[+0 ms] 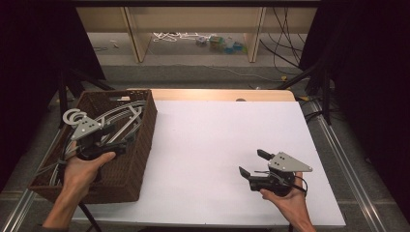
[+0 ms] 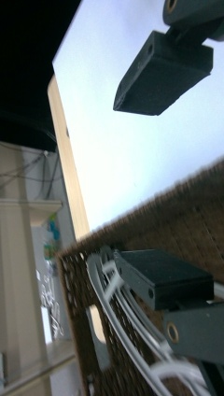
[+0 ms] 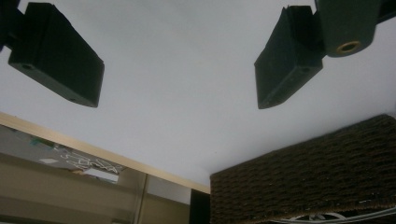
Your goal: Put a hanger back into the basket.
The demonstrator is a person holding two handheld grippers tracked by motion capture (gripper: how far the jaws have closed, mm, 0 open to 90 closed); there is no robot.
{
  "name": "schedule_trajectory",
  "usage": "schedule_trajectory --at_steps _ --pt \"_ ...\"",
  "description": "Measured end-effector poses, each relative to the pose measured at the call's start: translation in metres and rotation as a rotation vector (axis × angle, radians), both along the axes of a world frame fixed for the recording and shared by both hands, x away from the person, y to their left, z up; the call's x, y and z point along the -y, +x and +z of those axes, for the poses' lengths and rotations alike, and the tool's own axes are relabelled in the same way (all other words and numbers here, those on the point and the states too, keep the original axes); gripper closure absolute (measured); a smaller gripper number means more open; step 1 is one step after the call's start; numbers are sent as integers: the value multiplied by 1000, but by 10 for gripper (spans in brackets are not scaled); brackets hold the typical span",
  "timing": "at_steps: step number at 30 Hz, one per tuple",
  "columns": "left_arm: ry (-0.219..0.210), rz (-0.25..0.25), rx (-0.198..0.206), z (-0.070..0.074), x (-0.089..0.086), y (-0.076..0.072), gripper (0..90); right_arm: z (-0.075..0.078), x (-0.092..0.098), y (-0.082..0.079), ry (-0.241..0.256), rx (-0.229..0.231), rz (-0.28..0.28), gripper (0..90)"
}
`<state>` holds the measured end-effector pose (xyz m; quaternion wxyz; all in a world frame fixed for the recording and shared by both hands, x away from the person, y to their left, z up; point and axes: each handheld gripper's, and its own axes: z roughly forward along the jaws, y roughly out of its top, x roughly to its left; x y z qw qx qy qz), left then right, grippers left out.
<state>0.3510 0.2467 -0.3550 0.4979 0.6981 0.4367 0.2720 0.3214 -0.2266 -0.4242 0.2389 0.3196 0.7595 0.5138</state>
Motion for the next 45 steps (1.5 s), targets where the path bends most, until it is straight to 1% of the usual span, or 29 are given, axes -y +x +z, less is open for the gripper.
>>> schedule_trajectory --at_steps 4,5,7,9,10,12,13,14,15,16,17,18,20,21,24,26,27,28,29,31,33,34,35,37,38,40,41,42,45 --pt "-20 -51 15 -4 18 -7 194 -1 -2 -1 15 3 -7 166" --pt "-21 -61 22 -5 23 -8 189 0 -1 -2 7 -18 -11 165" --pt "-33 -94 31 -10 32 -11 181 -1 -2 -2 20 1 -10 164" --pt "-37 -119 37 -15 43 -14 180 0 -2 -5 9 -17 -14 164" --pt "-37 -119 37 -15 43 -14 178 -1 -2 -6 17 -10 -14 164" --pt "-39 -156 58 -22 54 -17 173 -1 -1 -7 12 -5 -13 164" --pt "-30 -168 64 -25 57 -17 173 -1 -2 -8 18 -29 -8 163" --pt "-44 -172 57 -28 61 -19 172 -2 -1 -8 16 -20 -10 164" --pt "-34 -193 67 -31 64 -19 167 -2 -1 -9 17 -13 -16 164" --pt "-41 -201 67 -34 68 -21 164 -2 -1 -10 18 -28 -14 164" --pt "-28 -203 73 -37 70 -23 163 -2 -1 -9 17 -3 -13 163" --pt "-27 -219 81 -41 73 -24 163 -2 -1 -11 18 -20 -11 163" --pt "-48 -215 58 -47 77 -29 160 -3 -2 -12 34 -5 -4 163" --pt "-37 -227 69 -50 78 -29 160 -3 -1 -14 32 -36 -4 163" --pt "-56 -235 50 -60 81 -34 160 -5 -1 -17 35 -40 -3 163" --pt "-55 -236 58 -63 80 -35 160 -5 -2 -18 33 -30 -19 163" --pt "-48 -237 76 -65 78 -34 160 -6 -2 -18 33 -7 -12 163" --pt "-42 -225 80 -67 77 -35 161 -5 -2 -20 26 -27 -10 163" --pt "-39 -226 89 -70 76 -35 161 -6 -3 -20 37 -16 -10 163" --pt "-39 -239 81 -76 74 -37 161 -5 -3 -23 38 -28 -9 163" --pt "-25 -232 84 -82 73 -41 161 -6 -3 -24 46 7 -12 163" --pt "-37 -237 83 -83 73 -42 161 -6 -2 -27 38 -17 -12 163" --pt "-29 -232 82 -84 71 -43 161 -6 -2 -28 38 -22 -10 163" --pt "-44 -224 92 -85 71 -44 161 -7 -3 -31 43 -7 -9 162" --pt "-37 -226 100 -85 71 -45 161 -8 -4 -31 59 -15 3 162" --pt "-43 -232 108 -86 71 -45 160 -8 -4 -33 56 -26 2 162" --pt "-65 -227 104 -86 73 -46 161 -9 -5 -32 52 -6 2 163" --pt "-49 -229 106 -86 73 -46 161 -8 -4 -33 39 -22 4 162" --pt "-49 -235 108 -85 73 -47 161 -8 -4 -33 46 -26 5 162"
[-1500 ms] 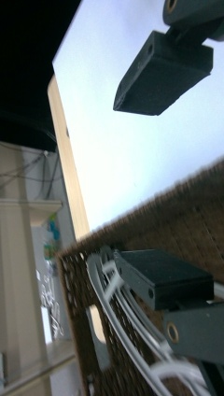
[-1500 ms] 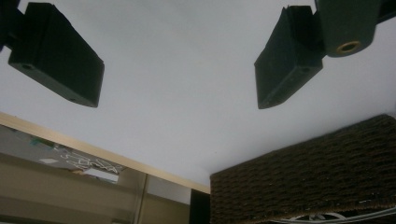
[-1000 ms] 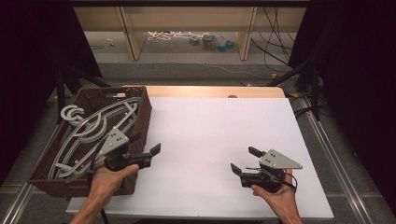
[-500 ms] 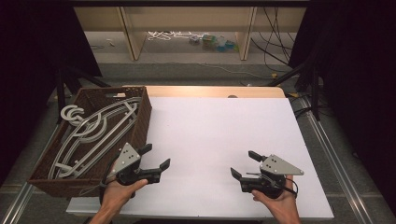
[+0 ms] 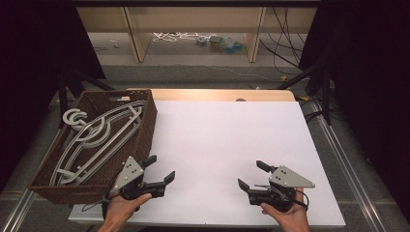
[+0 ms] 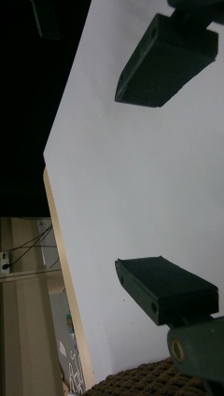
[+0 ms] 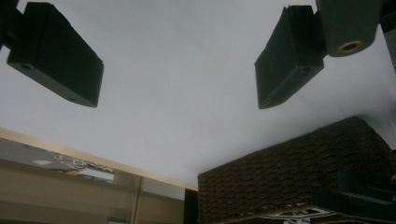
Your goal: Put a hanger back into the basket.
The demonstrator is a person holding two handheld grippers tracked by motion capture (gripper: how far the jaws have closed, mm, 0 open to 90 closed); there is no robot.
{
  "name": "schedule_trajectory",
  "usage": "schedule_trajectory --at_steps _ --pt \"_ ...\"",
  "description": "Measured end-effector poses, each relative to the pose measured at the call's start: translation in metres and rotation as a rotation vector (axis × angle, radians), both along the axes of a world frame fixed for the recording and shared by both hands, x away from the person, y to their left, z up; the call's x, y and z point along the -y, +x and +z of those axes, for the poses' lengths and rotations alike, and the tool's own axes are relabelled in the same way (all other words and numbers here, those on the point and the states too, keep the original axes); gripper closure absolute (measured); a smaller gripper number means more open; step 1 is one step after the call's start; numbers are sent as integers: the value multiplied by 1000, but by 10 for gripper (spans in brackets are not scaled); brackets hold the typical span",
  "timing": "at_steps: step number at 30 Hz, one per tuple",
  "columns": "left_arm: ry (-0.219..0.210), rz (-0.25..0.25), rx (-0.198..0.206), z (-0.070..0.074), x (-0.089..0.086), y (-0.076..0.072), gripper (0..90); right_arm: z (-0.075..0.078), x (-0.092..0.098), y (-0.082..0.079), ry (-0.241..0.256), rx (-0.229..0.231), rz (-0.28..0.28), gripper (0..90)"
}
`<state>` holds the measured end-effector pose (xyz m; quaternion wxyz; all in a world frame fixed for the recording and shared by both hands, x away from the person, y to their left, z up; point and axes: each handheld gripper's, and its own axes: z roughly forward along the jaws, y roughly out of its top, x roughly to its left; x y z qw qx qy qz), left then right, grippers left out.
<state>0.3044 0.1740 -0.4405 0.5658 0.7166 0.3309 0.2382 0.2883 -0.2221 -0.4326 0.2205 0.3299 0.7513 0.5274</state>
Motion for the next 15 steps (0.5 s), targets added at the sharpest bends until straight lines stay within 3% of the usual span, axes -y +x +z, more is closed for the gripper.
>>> schedule_trajectory --at_steps 2,6,8,9,11,15 --pt "-20 -2 -5 -1 1 0 161 0 1 0 -2 15 -11 162" --pt "3 1 1 0 0 0 161 0 0 1 -1 27 -4 162" --pt "1 -2 4 0 0 1 161 0 0 0 2 2 -3 162" --pt "6 -5 9 0 0 1 161 -1 0 1 -2 26 -7 162" --pt "7 -5 7 0 0 1 161 -1 0 1 2 30 -6 162" --pt "-3 -3 -6 0 2 -1 161 0 0 -1 0 -1 -8 162"
